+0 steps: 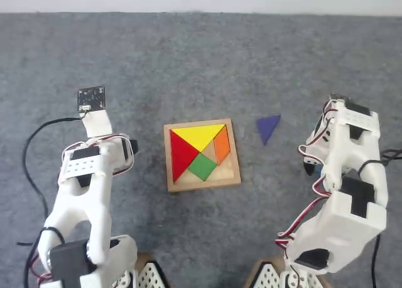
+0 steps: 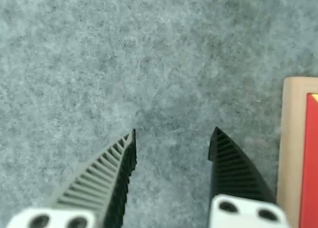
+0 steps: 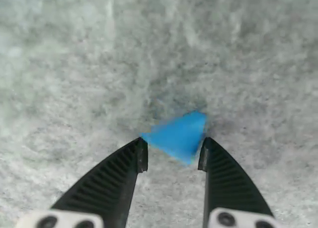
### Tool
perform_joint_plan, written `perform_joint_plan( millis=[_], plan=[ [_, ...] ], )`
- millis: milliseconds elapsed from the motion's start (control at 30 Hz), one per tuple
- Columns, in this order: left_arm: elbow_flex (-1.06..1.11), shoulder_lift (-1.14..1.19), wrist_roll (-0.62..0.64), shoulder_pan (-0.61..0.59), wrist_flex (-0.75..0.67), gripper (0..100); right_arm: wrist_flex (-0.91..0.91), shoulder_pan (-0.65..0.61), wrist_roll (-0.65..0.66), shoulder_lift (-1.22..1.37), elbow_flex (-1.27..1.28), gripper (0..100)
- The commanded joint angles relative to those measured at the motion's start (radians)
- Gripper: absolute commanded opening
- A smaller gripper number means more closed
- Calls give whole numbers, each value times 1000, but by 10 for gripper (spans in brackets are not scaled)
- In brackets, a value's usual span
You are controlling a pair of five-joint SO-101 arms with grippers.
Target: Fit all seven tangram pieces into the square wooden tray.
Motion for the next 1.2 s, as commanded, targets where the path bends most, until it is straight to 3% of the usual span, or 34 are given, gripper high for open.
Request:
perform_joint_plan(
  millis=[0, 167, 267, 400, 900, 1167],
  plan=[
    [-8, -26, -20, 8, -25, 234, 39, 10, 20, -113, -48, 200],
    [-8, -26, -20, 9, -25, 234, 53, 22, 120, -189, -46, 268],
    [-8, -26, -20, 9, -25, 234, 53, 24, 298, -173, -44, 248],
    [-8, -26, -20, 11, -25, 234, 50, 19, 414, -110, -41, 206],
    [-8, -26, -18, 11, -25, 234, -48, 18, 486, 33, -48, 199],
    [-8, -26, -18, 12, -25, 234, -62, -42, 535, 41, -40, 198]
  ],
)
